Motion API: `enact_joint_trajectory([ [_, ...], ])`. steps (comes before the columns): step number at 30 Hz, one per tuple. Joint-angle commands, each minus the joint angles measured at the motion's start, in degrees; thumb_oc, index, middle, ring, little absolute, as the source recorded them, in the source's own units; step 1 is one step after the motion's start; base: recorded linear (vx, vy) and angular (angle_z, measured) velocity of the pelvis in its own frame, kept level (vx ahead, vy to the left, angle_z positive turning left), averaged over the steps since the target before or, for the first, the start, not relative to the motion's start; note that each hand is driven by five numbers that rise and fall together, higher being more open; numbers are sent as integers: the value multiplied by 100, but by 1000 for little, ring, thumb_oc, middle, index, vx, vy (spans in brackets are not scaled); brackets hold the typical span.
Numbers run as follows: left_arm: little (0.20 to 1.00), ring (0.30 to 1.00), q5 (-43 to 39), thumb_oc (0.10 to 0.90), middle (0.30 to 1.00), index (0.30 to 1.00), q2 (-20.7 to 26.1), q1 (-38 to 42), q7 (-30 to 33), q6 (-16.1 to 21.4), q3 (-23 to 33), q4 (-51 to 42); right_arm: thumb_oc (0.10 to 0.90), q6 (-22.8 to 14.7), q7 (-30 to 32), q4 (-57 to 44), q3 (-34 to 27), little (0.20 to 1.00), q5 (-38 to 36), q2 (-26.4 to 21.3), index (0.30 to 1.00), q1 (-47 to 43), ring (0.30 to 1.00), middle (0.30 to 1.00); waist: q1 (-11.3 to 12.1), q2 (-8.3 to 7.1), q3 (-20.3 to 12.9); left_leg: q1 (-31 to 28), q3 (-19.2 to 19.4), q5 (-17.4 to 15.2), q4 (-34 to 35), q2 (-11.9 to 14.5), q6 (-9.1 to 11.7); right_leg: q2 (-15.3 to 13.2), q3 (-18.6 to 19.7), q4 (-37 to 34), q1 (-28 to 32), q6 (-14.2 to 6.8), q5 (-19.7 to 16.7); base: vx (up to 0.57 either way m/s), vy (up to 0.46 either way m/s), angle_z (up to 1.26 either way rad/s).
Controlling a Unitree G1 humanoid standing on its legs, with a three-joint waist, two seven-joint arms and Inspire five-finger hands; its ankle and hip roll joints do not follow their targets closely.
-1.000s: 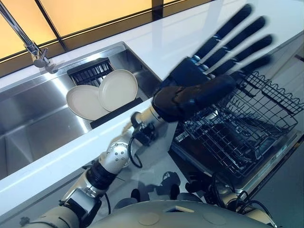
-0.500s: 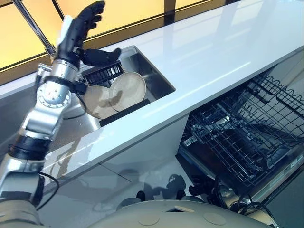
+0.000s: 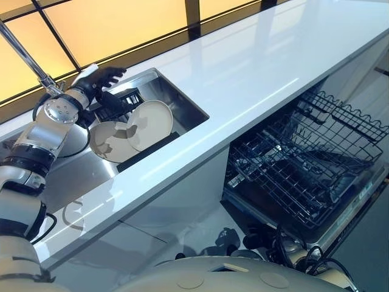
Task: Pick up plates and place into dishwasher.
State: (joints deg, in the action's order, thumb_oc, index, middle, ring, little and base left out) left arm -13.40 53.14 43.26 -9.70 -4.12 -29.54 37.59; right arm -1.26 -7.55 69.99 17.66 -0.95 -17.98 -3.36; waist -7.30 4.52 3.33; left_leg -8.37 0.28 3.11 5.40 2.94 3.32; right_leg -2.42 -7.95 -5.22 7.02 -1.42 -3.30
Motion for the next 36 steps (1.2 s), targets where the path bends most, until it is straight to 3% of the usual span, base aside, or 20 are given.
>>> enact_joint_trajectory([
  [1, 900, 900, -74, 800, 900, 900, 195, 1435, 179, 81, 445, 584, 800, 31, 16, 134, 106, 900, 132, -273, 900, 143, 900, 900, -82, -29, -54, -22, 676, -534, -40, -512, -570, 188, 493, 420, -243, -374, 316, 85, 69, -17],
  [9, 900, 900, 151, 800, 900, 900, 55, 1508, 249, -152, 459, 1165, 800, -56, 3, 113, 13, 900, 199, -298, 900, 248, 900, 900, -269, -74, 74, -25, 931, -613, -58, -549, -666, 134, 688, 581, -446, -484, 263, 78, 68, -10],
  [21, 900, 900, 20, 800, 900, 900, -85, 1578, 36, -436, 405, 1436, 800, -167, 23, 22, -31, 900, 199, -323, 900, 291, 900, 900, -363, -145, 216, 45, 1055, -675, -114, -608, -749, 86, 816, 797, -707, -574, 227, 34, 28, -9],
  [25, 900, 900, -276, 800, 900, 900, -121, 1577, -350, -641, 397, 1478, 800, -173, 4, -8, -30, 900, 234, -316, 900, 300, 900, 900, -382, -149, 241, 53, 1094, -690, -129, -625, -762, 71, 833, 823, -758, -602, 202, 10, 7, -1],
  [36, 900, 900, -1734, 800, 900, 900, -116, 1121, -2679, -1370, 530, 1019, 800, -226, -9, 72, -326, 900, 353, -353, 900, 271, 900, 900, -315, -50, 335, 61, 1074, -697, -117, -685, -777, 17, 786, 786, -801, -656, 133, -8, 6, 0],
])
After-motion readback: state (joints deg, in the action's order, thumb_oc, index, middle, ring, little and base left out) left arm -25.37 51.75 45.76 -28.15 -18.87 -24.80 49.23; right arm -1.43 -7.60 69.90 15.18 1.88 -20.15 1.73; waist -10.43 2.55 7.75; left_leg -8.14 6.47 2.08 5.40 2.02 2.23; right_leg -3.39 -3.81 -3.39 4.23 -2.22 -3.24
